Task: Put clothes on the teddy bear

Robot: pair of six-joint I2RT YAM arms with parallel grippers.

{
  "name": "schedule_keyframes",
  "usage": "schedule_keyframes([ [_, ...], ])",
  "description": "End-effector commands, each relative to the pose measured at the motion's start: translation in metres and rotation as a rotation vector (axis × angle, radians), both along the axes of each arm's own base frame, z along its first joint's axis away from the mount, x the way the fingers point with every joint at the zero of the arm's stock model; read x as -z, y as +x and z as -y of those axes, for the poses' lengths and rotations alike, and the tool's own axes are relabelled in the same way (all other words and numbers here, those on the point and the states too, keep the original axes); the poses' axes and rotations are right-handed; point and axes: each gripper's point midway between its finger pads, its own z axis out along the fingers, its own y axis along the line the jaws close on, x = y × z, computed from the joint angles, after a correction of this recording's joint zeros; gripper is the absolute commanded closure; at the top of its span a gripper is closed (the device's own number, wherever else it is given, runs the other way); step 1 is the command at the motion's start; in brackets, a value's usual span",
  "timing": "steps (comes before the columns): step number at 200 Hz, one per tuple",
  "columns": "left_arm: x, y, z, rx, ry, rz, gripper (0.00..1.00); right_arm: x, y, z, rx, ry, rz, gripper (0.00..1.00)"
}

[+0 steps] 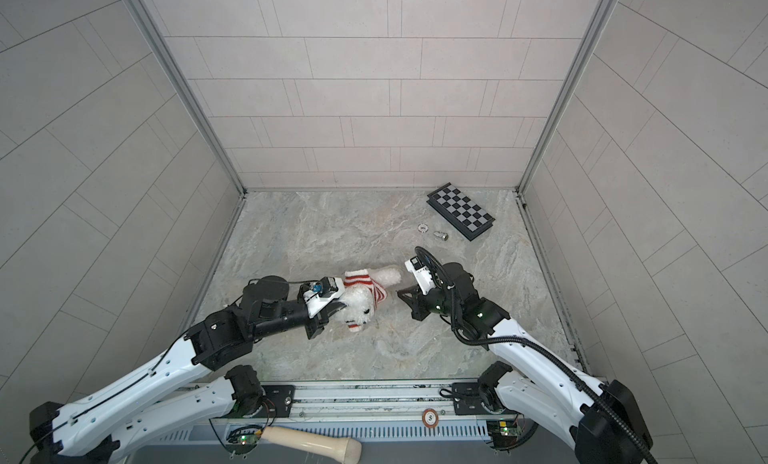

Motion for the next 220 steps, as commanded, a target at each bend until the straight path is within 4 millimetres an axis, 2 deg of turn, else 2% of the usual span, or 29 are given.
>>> schedule_keyframes([
  [1,-0.008,-0.003,0.005,0.025,-0.029,0.012,1.00,-0.059,-0.004,-0.014,-0.065,0.154,0.114,0.70],
  [38,-0.008,-0.006,0.010,0.054,-0.037,-0.002,1.00,-0.064,-0.013,-0.025,-0.155,0.193,0.046,0.58],
  [41,-0.008,-0.006,0.010,0.055,-0.036,-0.003,1.00,-0.075,-0.012,-0.027,-0.170,0.209,0.061,0.57],
  [47,-0.008,-0.006,0.011,0.058,-0.036,-0.006,1.00,-0.076,-0.012,-0.030,-0.187,0.210,0.049,0.57],
  [91,-0.007,-0.009,0.011,0.070,-0.036,-0.012,1.00,-0.063,0.000,-0.038,-0.221,0.154,-0.005,0.61],
  [123,-0.007,-0.009,0.012,0.076,-0.034,-0.016,1.00,-0.056,0.001,-0.044,-0.250,0.146,-0.036,0.68],
  [164,-0.007,-0.009,0.013,0.077,-0.035,-0.017,1.00,-0.041,0.002,-0.048,-0.269,0.123,-0.073,0.70],
  [220,-0.007,-0.008,0.013,0.074,-0.037,-0.016,1.00,-0.032,0.002,-0.055,-0.295,0.106,-0.093,0.62],
])
